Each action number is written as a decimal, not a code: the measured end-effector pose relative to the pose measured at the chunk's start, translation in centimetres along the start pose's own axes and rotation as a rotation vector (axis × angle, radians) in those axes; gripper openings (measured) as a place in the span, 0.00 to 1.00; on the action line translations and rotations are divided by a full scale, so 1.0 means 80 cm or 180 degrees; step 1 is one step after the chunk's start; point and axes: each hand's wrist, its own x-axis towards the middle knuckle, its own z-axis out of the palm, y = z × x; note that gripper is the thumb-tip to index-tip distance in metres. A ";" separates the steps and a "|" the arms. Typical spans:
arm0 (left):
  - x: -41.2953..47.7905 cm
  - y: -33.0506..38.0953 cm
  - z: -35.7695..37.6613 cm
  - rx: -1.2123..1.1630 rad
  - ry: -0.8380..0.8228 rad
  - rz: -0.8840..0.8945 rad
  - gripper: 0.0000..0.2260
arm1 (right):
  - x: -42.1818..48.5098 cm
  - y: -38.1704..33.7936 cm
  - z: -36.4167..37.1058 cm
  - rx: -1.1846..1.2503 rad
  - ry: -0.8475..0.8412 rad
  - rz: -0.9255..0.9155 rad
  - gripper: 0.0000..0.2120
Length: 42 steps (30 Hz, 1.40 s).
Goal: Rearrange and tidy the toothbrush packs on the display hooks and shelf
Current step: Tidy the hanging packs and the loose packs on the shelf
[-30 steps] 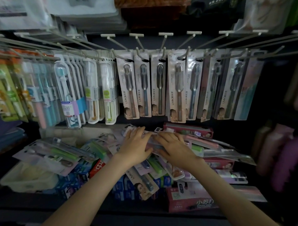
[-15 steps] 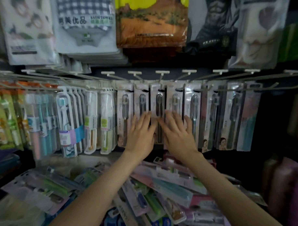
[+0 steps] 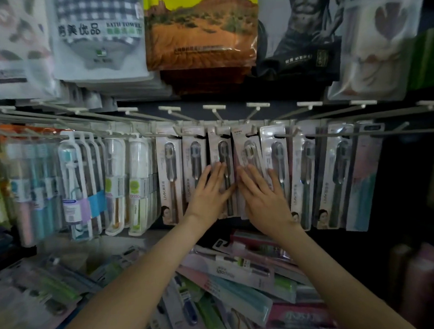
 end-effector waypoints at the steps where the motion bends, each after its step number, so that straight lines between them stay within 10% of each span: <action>1: 0.000 0.000 -0.002 -0.0029 -0.0030 0.0060 0.30 | -0.001 0.002 0.000 0.0007 0.0013 -0.0029 0.28; 16: -0.033 -0.038 0.014 -0.0625 0.0671 0.0235 0.27 | -0.003 -0.004 -0.015 0.0894 0.0155 0.0291 0.40; 26: -0.058 -0.024 -0.004 -0.1826 0.0824 -0.0302 0.37 | 0.004 -0.029 -0.046 0.1806 0.0161 0.1983 0.31; 42: -0.097 -0.050 -0.032 -0.2849 0.0978 -0.0638 0.39 | -0.006 -0.040 -0.105 0.2636 -0.0119 0.1656 0.35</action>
